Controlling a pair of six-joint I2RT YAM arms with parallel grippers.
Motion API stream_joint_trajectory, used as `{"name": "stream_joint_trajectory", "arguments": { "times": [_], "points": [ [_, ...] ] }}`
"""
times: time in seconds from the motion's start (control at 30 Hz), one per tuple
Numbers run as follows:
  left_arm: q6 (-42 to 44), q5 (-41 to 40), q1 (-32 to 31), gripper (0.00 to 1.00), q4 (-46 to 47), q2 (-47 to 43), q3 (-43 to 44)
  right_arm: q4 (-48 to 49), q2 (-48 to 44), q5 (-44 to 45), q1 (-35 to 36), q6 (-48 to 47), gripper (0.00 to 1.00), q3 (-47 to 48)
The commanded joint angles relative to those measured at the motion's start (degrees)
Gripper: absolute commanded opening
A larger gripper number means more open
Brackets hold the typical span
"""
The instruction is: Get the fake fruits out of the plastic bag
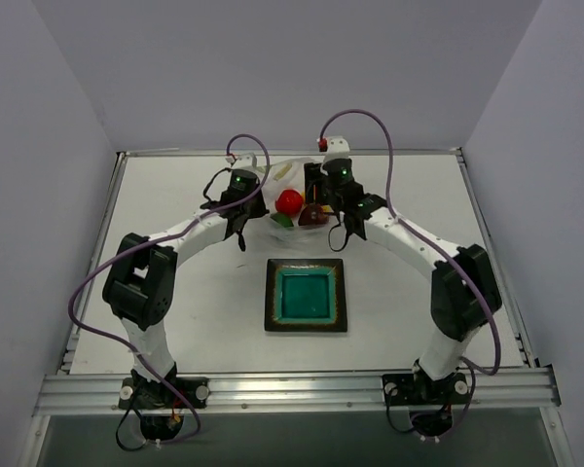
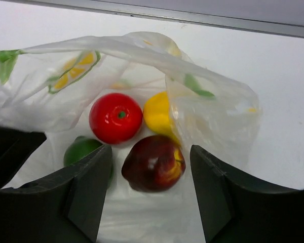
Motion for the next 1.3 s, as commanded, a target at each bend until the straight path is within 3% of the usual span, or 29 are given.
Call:
{"name": "stream_joint_trajectory", "arguments": {
  "times": [0.0, 0.23, 0.33, 0.43, 0.47, 0.53, 0.57, 0.67, 0.9, 1.0, 1.03, 1.17, 1.27],
  "points": [
    [0.1, 1.0, 0.0, 0.02, 4.0, -2.1, 0.1, -3.4, 8.5, 1.5, -0.6, -6.5, 0.59, 8.0],
    [-0.1, 1.9, 0.1, 0.02, 6.4, -1.6, -2.6, -8.0, 23.1, 13.3, -1.3, -12.4, 0.64, 23.1],
    [-0.2, 3.5, 0.0, 0.03, 7.4, -1.9, -3.3, -7.8, 26.2, 18.4, -2.2, -12.6, 0.58, 25.3],
    [-0.2, 4.1, 0.0, 0.02, 8.0, -2.2, -4.0, -7.0, 29.0, 24.4, -3.0, -13.2, 0.45, 27.7],
    [-0.2, 4.2, 0.0, 0.02, 8.2, -2.5, -4.4, -6.1, 30.6, 26.4, -3.2, -13.7, 0.3, 28.0],
    [-0.1, 4.0, 0.1, 0.02, 8.4, -2.7, -4.7, -4.1, 31.9, 29.2, -3.8, -14.9, 0.15, 28.8],
    [-0.1, 4.0, 0.1, 0.02, 8.5, -2.8, -4.9, -3.5, 32.9, 29.1, -4.4, -14.9, 0.09, 29.2],
    [0.1, 4.2, 0.1, 0.02, 8.6, -2.6, -4.8, -2.0, 34.1, 23.6, -6.4, -13.8, 0.03, 30.0],
    [-0.1, 5.0, 0.1, 0.02, 9.2, -1.8, -5.3, -2.1, 36.1, 11.2, -11.9, -7.7, 0.01, 31.5],
    [-0.4, 5.5, 0.1, 0.02, 9.4, -1.8, -5.3, -2.1, 33.8, 7.5, -12.2, -7.9, 0.22, 29.4],
    [-0.5, 5.8, 0.1, 0.02, 9.9, -1.8, -5.4, -2.0, 31.7, 4.7, -12.0, -7.9, 0.4, 28.6],
    [-1.8, 7.1, 0.0, 0.02, 10.8, -2.4, -5.8, -3.8, 25.4, -1.8, -12.1, -4.9, 0.77, 24.1],
    [-2.5, 7.4, -0.2, 0.02, 11.6, -3.4, -6.5, -4.7, 19.4, -5.7, -12.2, -2.9, 0.86, 20.6]
  ]
}}
